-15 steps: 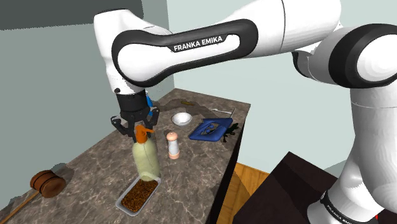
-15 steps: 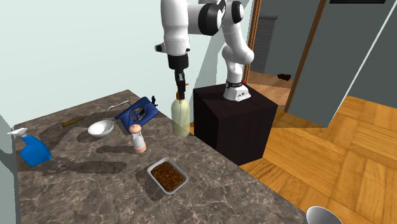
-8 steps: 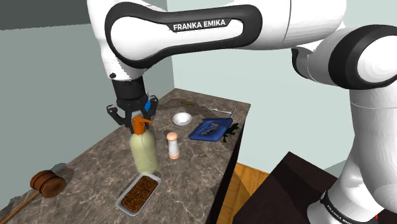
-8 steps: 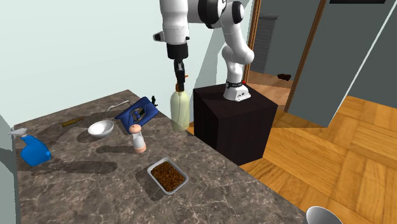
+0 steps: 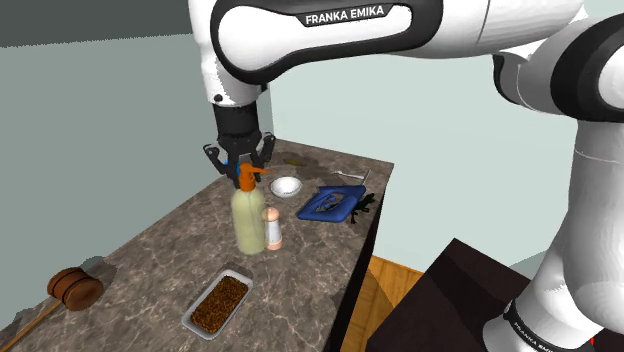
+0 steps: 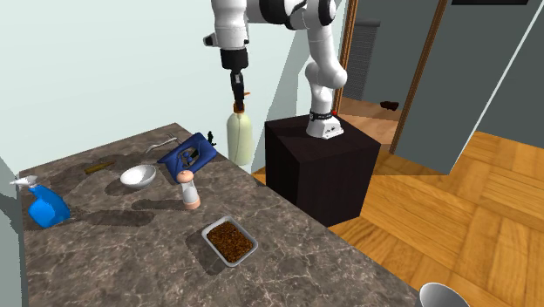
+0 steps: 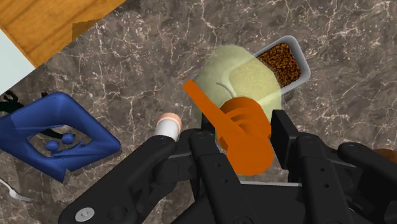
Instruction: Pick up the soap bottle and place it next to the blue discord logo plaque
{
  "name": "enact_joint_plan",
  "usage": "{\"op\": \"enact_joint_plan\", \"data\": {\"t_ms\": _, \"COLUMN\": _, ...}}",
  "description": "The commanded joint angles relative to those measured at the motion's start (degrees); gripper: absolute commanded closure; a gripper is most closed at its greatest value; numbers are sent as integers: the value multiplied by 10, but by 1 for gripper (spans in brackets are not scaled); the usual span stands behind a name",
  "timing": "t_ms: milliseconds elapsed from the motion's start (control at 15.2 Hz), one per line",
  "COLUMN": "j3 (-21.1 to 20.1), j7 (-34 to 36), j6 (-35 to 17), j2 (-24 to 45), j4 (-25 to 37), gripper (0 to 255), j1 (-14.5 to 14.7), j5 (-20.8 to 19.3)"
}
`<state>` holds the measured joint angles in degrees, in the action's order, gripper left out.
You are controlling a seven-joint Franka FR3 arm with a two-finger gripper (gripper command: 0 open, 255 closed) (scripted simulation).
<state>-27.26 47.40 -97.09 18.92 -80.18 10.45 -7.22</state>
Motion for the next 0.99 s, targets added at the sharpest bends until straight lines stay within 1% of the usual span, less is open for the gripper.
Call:
{"op": "enact_joint_plan", "data": {"t_ms": 0, "j3": 4, "j7": -25, "j6": -17, "j2": -30, "j4": -45, "gripper": 255, "j1": -24, "j5": 14}}
{"op": "enact_joint_plan", "data": {"t_ms": 462, "j3": 34, "j7": -126, "j6": -43, "j2": -112, "j4": -144, "gripper": 255, "j1": -97, "j5": 55}}
{"op": "enact_joint_plan", "data": {"t_ms": 924, "j3": 76, "j7": -228, "j6": -53, "j2": -163, "j4": -202, "gripper": 255, "j1": -154, "j5": 77}}
